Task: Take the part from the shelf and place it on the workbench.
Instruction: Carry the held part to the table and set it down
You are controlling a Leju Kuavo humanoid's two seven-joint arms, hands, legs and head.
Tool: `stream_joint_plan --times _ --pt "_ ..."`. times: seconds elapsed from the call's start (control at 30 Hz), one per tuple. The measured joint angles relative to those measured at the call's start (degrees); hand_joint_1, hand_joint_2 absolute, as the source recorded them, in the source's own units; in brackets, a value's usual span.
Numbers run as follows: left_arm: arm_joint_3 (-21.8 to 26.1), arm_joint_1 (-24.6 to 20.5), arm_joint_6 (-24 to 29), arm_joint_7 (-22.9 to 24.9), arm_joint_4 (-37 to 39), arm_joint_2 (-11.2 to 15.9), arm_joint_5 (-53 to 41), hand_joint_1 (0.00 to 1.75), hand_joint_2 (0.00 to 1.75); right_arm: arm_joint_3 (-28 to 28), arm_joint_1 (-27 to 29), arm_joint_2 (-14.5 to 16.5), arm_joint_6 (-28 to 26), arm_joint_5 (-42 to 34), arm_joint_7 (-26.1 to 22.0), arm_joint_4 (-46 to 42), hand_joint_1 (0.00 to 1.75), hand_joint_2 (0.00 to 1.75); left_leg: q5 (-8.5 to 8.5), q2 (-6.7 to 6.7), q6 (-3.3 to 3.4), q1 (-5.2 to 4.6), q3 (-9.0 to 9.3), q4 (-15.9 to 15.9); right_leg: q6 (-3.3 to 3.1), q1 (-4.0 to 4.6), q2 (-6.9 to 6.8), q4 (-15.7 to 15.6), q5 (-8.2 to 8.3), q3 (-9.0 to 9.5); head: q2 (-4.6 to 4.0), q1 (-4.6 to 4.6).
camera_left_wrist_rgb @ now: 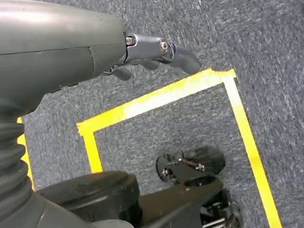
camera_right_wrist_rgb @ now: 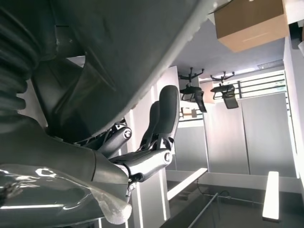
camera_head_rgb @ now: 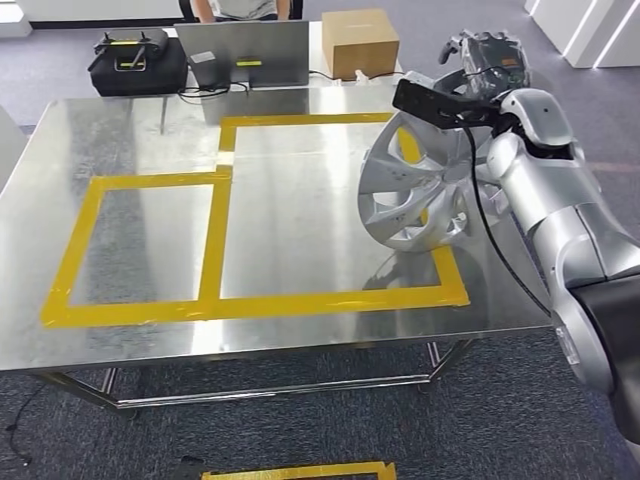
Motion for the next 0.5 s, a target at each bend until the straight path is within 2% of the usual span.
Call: stream_joint_plan --times 0.07,0.1,0.17,0.2,0.23,0.27,0.3,0.37,0.43,0.5 --pt "0.0 0.0 0.0 0.0 0.0 0.0 0.0 0.00 1.75 0.0 -0.2 0.1 0.0 0.1 0.0 0.0 1.75 1.75 -1.01 0.09 -0.70 0.06 -0.31 1.2 -0.34 -0.28 -0.07 -0.5 0.24 0.43 0.00 -0.16" --pt "0.0 0.0 0.0 0.0 0.0 0.0 0.0 0.00 1.75 0.0 -0.2 0.2 0.0 0.4 0.0 0.0 1.75 1.75 -2.29 0.13 -1.07 0.14 -1.13 3.2 -0.52 -0.47 -0.15 -0.8 0.33 0.65 0.00 -0.30" --pt "0.1 0.0 0.0 0.0 0.0 0.1 0.1 0.00 1.75 0.2 -0.2 0.3 0.1 1.7 -0.2 0.1 1.75 1.75 -5.67 0.19 -1.70 0.51 -4.18 10.1 -0.67 -0.57 -0.23 -0.9 0.33 0.74 0.00 -0.51" --pt "0.1 0.1 0.0 0.0 0.0 0.2 0.1 0.00 1.75 0.4 -0.1 0.3 0.2 2.6 -0.4 0.3 1.75 1.75 -6.83 0.20 -1.93 0.68 -5.66 13.4 -0.70 -0.58 -0.21 -0.8 0.32 0.74 0.00 -0.49" --pt "0.3 0.2 0.1 0.0 0.0 0.2 0.1 0.00 1.75 0.7 -0.1 0.3 0.1 3.4 -0.8 0.4 1.75 1.75 -7.10 0.21 -2.10 0.82 -6.52 15.2 -0.70 -0.59 -0.17 -0.8 0.32 0.74 0.00 -0.49" --pt "0.5 0.2 0.2 0.1 0.1 0.2 0.1 0.00 1.75 1.1 -0.1 0.3 -0.1 4.1 -1.0 0.5 1.75 1.75 -6.26 0.22 -2.20 0.95 -6.35 14.8 -0.68 -0.61 -0.10 -0.8 0.31 0.75 0.00 -0.50" --pt "0.7 0.3 0.3 0.1 0.1 0.3 0.0 0.00 1.75 1.4 -0.1 0.3 -0.5 4.7 -1.2 0.7 1.75 1.75 -4.54 0.23 -2.25 1.07 -5.24 12.5 -0.63 -0.64 -0.05 -0.7 0.29 0.76 0.00 -0.49" --pt "1.0 0.2 0.4 0.3 0.1 0.3 -0.1 0.00 1.75 2.0 0.0 0.3 -1.8 5.6 -1.2 0.8 1.75 1.75 -1.10 0.24 -2.21 1.16 -1.70 4.9 -0.28 -0.58 0.05 -0.4 0.14 0.62 0.00 -0.53" --pt "1.1 0.3 0.4 0.5 0.1 0.3 -0.4 0.00 1.75 2.4 0.0 0.2 -3.8 6.3 -0.9 0.9 0.87 0.87 -0.12 0.21 -1.81 1.04 0.06 0.7 0.33 -0.44 0.12 0.0 0.11 0.23 0.00 -0.52" --pt "1.1 0.4 0.6 0.5 0.1 0.4 -1.1 0.00 1.75 2.7 0.1 0.1 -6.5 6.6 -1.1 0.9 0.00 0.00 -0.18 0.17 -1.07 0.81 -0.05 0.4 0.99 -0.52 0.15 -0.1 0.32 0.01 0.00 -0.52"
